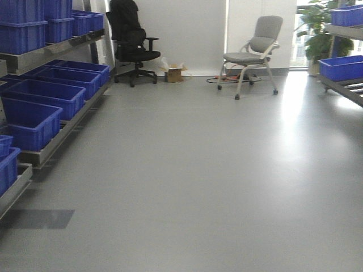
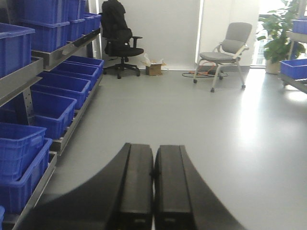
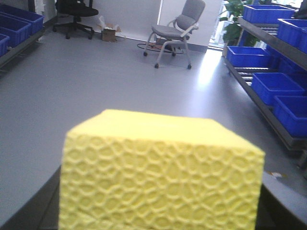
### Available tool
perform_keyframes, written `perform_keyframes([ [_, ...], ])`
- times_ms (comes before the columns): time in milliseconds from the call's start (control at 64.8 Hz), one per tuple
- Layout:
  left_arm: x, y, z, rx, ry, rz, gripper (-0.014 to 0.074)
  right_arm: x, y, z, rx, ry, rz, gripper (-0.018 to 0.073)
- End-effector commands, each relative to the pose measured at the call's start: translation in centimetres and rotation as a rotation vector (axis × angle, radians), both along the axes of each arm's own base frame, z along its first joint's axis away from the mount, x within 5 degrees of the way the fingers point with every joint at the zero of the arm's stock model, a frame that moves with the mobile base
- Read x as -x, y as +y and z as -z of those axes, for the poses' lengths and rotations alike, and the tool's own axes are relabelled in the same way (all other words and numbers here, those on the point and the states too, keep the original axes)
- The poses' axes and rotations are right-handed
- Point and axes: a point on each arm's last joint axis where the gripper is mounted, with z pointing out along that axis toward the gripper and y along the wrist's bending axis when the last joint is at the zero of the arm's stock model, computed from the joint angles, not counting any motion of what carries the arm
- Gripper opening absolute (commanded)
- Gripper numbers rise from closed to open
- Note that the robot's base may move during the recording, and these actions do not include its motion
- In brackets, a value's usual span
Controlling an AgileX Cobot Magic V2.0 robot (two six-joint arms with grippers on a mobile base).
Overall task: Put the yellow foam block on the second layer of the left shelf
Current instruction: 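Drive the base up to the shelf of blue bins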
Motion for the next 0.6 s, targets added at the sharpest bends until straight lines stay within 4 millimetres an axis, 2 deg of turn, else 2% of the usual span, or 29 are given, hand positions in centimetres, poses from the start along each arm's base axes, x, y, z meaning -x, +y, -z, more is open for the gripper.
perform_keyframes([
  [0, -0.13, -0.14, 0.13, 0.015, -0.053, 0.017, 0.0136, -0.04, 0.09, -1.51, 0.022, -0.098, -0.008, 0.0314],
  [586, -0.13, -0.16, 0.13, 0.015, -0.053, 0.019, 0.0136, -0.04, 0.09, -1.51, 0.022, -0.098, -0.008, 0.0314],
])
